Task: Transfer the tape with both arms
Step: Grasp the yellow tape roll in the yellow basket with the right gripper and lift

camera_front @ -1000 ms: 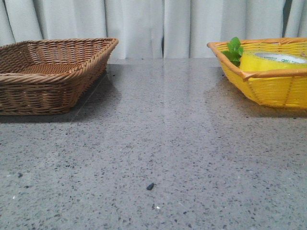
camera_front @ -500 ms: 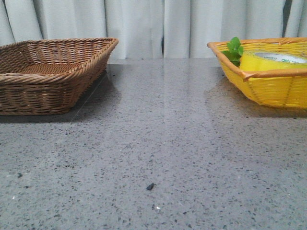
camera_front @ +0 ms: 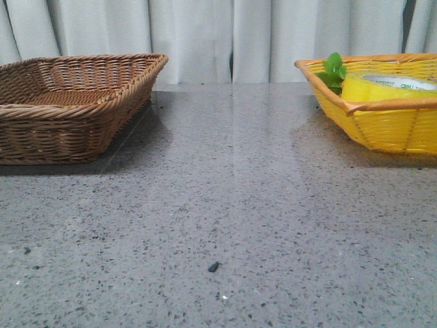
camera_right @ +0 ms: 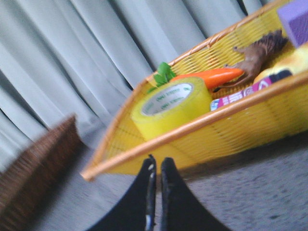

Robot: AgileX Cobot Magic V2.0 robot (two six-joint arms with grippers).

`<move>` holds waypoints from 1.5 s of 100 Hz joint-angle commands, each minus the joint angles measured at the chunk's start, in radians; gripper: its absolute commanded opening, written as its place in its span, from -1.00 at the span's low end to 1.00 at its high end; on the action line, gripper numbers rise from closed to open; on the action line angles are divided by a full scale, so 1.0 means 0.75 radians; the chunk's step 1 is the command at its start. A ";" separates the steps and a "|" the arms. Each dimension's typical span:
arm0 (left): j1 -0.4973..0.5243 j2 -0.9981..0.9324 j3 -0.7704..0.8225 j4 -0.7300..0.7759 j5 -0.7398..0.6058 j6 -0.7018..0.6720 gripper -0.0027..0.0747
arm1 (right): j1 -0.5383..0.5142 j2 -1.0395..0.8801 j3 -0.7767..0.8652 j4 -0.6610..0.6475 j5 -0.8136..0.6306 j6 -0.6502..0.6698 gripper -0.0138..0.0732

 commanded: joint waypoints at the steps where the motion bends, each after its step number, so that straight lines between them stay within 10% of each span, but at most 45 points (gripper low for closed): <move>1: 0.005 -0.039 -0.019 -0.081 -0.136 -0.009 -0.99 | -0.006 -0.027 -0.009 0.182 -0.125 -0.008 -0.84; 40: 0.005 0.322 -0.539 0.344 0.437 0.061 -0.80 | -0.006 0.279 -0.531 0.067 0.400 -0.313 -0.82; 60: 0.002 0.603 -0.755 0.341 0.459 0.244 -0.05 | -0.006 0.758 -0.992 0.050 0.746 -0.548 -0.30; 70: -0.039 0.679 -0.794 0.326 0.453 0.244 -0.04 | -0.006 0.996 -1.240 0.007 0.944 -0.548 0.01; 94: -0.148 0.711 -0.794 0.314 0.424 0.244 -0.04 | -0.006 1.506 -1.700 -0.094 1.243 -0.526 0.00; 150: -0.164 0.711 -0.789 0.314 0.429 0.244 -0.04 | -0.006 2.087 -1.871 -0.246 1.150 -0.487 0.01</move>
